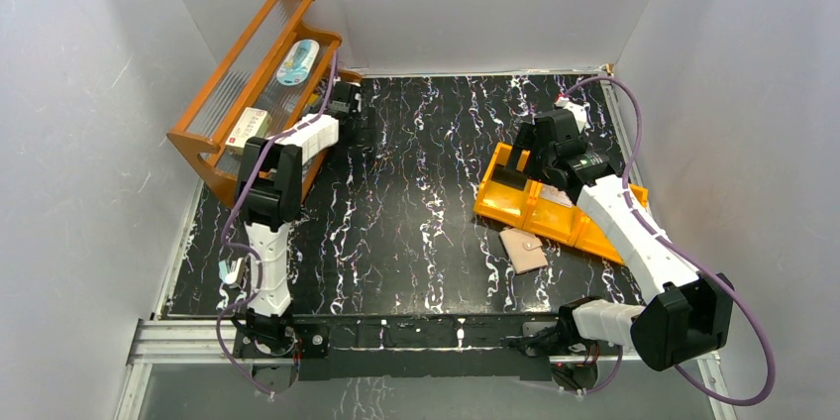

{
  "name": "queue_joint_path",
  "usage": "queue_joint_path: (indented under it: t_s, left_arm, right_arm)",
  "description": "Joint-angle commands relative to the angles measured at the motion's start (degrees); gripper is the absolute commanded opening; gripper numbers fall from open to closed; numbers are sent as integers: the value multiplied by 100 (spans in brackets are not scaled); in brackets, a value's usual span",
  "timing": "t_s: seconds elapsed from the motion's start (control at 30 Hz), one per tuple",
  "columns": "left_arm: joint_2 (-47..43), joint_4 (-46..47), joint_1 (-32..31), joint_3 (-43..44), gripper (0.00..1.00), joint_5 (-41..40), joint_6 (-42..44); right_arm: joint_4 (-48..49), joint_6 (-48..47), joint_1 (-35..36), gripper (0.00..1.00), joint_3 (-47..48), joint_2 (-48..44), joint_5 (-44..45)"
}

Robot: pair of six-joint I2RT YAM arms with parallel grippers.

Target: Take the credit cards out of the card holder

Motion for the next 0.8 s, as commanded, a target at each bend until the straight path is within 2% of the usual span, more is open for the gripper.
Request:
queue_joint_path:
  t_s: [0.0, 0.2, 0.47, 0.57, 0.67, 0.77]
  left_arm:
    - [-412, -234, 237, -452, 98, -698, 137]
    - [-747, -33, 359, -1128, 98, -971, -141]
    - [-1042, -72, 667, -1418, 98, -908, -252]
    - [-1238, -45, 664, -1495, 98, -216, -72]
    - [-1583, 152, 615, -1773, 98, 800, -63]
    - [-1933, 288, 391, -2030, 98, 1383, -66]
  right_arm:
    - [87, 41, -43, 98, -8, -55, -5]
    - [93, 40, -45, 98, -32, -28, -34]
    - [50, -223, -37, 98, 31, 40, 225]
    - [-244, -184, -81, 98, 232, 253, 716]
    - [-351, -178, -181, 98, 381, 552, 598]
    - [-520, 6, -350, 98, 471, 835, 519]
